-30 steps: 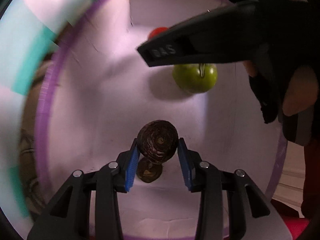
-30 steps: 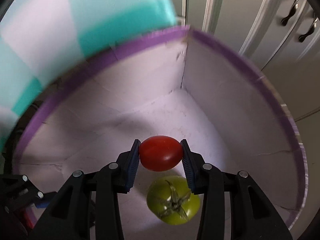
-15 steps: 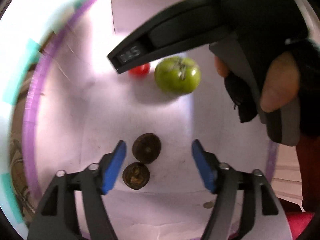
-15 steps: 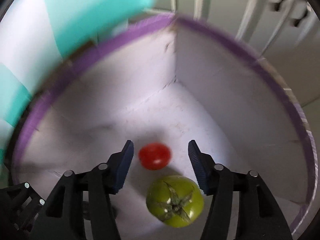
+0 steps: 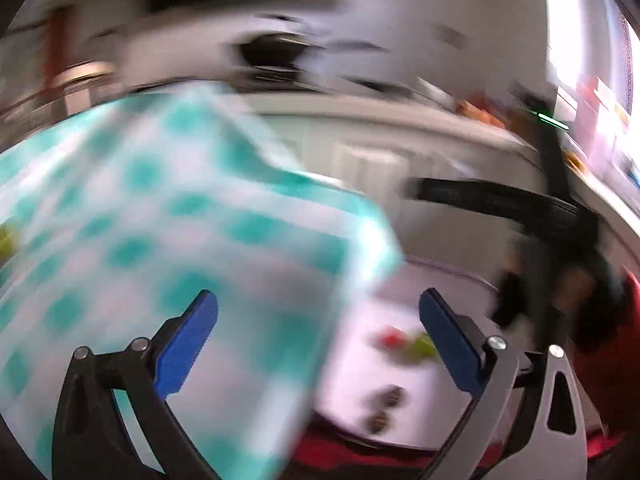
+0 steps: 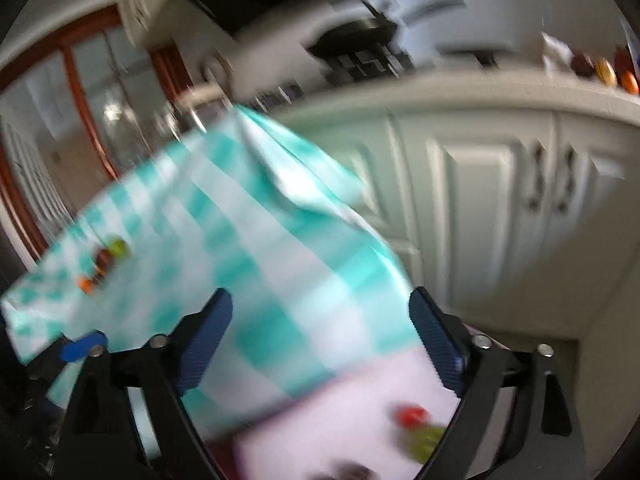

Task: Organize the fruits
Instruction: 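Move both open tools back over the fruit pile, then grasp the green lime-like fruit with the right tool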

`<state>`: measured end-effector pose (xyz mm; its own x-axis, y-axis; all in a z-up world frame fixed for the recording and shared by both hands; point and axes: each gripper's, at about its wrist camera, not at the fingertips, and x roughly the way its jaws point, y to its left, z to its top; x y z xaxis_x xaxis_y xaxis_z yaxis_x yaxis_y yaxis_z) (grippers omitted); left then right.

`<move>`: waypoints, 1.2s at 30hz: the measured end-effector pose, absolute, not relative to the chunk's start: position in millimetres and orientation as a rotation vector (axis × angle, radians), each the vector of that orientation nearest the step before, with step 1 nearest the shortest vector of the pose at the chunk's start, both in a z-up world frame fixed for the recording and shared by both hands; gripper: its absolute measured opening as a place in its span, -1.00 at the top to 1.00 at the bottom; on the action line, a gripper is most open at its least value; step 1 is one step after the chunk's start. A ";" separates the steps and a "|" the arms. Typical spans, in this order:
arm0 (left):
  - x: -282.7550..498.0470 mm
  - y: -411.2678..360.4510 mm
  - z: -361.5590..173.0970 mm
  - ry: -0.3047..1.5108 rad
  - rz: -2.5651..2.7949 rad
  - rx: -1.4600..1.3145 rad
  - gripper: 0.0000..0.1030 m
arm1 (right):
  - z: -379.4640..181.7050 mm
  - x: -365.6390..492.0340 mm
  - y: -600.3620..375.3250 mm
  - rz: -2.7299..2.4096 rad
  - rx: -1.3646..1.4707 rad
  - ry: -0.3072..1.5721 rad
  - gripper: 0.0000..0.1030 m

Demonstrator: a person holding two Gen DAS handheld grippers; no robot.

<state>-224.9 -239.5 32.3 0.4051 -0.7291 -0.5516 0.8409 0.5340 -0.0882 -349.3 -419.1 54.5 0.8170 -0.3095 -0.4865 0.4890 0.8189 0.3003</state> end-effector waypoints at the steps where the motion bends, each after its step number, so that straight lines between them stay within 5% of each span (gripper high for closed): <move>1: -207.7 -223.3 34.6 0.588 -0.927 0.182 -0.97 | 66.5 -335.4 -410.8 -0.419 0.434 0.417 -0.72; 15: 56.4 44.1 53.4 0.697 0.043 -0.331 -0.97 | 31.4 -70.3 -235.5 -0.105 0.196 0.672 -0.72; 36: 97.2 78.6 12.2 0.737 0.034 -0.457 -0.96 | -11.0 217.2 -113.3 0.065 -0.286 0.877 -0.47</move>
<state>97.2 78.6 12.2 0.7442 -0.1282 -0.6555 -0.1883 0.9013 -0.3900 217.2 -113.3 -11.0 0.6404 -0.0607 -0.7657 -0.1729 0.9599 -0.2207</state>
